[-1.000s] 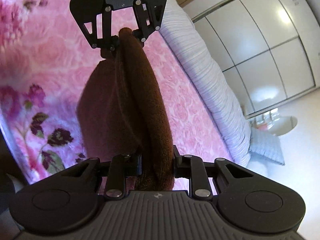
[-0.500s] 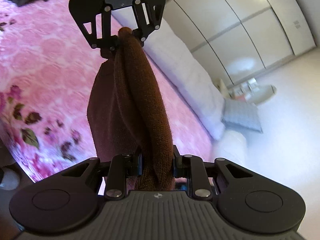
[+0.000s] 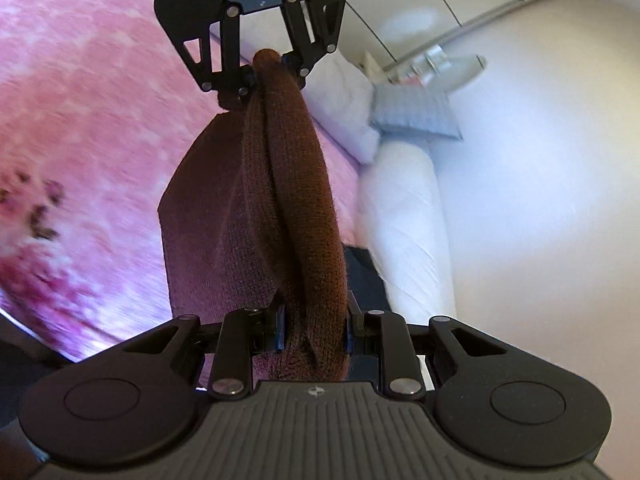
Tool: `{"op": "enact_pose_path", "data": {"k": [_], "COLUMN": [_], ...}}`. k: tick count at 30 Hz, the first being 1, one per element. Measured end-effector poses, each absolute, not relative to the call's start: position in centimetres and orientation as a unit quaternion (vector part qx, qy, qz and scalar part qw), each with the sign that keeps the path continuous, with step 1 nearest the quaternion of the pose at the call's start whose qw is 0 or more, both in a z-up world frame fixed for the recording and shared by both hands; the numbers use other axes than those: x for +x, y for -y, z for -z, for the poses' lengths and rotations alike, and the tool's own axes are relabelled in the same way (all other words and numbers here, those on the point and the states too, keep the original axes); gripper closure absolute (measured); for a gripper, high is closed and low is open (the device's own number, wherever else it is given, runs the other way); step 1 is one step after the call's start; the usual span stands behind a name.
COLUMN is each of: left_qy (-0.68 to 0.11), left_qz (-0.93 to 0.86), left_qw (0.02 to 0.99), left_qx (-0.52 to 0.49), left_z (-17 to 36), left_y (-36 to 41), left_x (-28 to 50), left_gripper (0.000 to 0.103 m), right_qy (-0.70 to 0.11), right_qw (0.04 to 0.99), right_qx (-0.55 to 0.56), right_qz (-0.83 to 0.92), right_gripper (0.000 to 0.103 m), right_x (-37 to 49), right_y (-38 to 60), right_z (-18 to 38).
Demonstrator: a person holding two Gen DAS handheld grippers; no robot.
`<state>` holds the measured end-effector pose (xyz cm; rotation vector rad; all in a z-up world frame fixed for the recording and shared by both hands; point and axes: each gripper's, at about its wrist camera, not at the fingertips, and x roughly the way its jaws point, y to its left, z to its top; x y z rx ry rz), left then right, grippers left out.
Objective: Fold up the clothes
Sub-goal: 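Lift the folded vest with both grippers and carry it toward the clothes stack, then lower the folded vest onto the clothes stack and open both grippers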
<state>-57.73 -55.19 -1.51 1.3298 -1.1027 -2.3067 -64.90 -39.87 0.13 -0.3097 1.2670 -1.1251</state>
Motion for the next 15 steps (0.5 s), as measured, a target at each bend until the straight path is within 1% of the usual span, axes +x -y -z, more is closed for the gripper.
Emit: {"op": "enact_pose_path", "data": {"k": [6, 11, 13, 15], "left_qy": [0.389, 0.411, 0.405, 0.395], "left_qz": [0.782, 0.771, 0.772, 0.774], "left_qw": [0.164, 0.251, 0.267, 0.259], "left_qx": [0.458, 0.417, 0.411, 0.423], "left_z": [0.6, -2.7, -1.8, 1.3], "left_y": [66.0, 73.2, 74.8, 75.6], "left_x": [-69.8, -76.7, -78.4, -79.6], "left_gripper": [0.083, 0.084, 0.084, 0.084], "right_qy": [-0.554, -0.537, -0.52, -0.508], "right_qw": [0.64, 0.613, 0.605, 0.607], "right_qx": [-0.161, -0.227, -0.248, -0.249], "right_qz": [0.508, 0.533, 0.549, 0.558], "right_gripper": [0.08, 0.08, 0.079, 0.078], "right_x": [-75.1, -83.2, -85.6, -87.4], "right_y": [50.1, 59.7, 62.3, 64.0], "right_z": [0.9, -1.1, -1.6, -0.3]}}
